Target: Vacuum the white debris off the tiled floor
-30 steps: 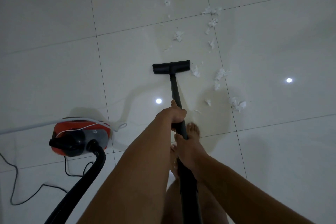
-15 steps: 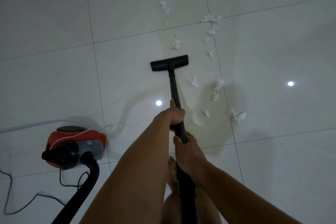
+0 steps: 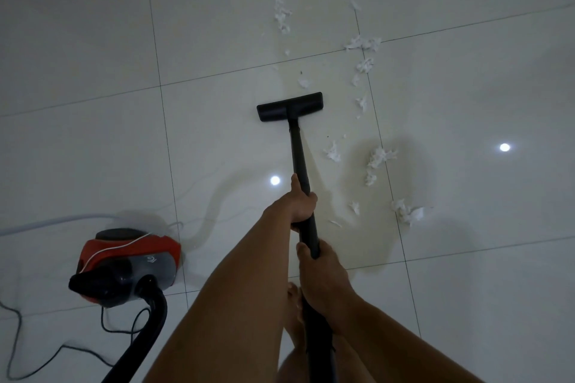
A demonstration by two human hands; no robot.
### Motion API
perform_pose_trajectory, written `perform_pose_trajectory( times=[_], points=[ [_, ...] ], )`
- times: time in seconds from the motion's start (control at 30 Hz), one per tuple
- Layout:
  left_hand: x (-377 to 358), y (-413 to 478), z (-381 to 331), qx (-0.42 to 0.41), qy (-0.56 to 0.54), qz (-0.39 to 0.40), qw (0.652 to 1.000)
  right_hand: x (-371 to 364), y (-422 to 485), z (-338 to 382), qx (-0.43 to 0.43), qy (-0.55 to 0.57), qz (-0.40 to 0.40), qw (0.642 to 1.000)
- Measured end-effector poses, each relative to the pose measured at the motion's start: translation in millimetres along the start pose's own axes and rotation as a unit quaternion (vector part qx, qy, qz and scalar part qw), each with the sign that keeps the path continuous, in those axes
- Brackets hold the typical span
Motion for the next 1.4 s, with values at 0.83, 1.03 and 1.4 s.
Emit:
perform_pose_trajectory(
  times=[0.83,1.03,1.4],
  points=[
    [29.1,30.2,-45.6,-0.004,-0.015,-0.029,0.999,32.3,25.6,38.5,-0.035,0.036,0.063,0.997],
    [48.0,35.5,-62.3,-0.009,0.024,-0.032,0.999,35.6,36.5,57.7,-0.046,0.037,0.078,0.995],
    [82.7,43.7,-98.0,-0.006,0.055,-0.036,0.998,56.8,52.1,105.0,-0.066,0.066,0.096,0.991]
  ],
)
Point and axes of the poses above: each hand's wrist, its own y-axis towards the middle knuckle, its own x-axis out of the back of the hand, z = x × y, the point moved 5 cm from there along y, towards the middle knuckle, and after that the axes turned 11 degrees about -y, right-handed, at the moved point
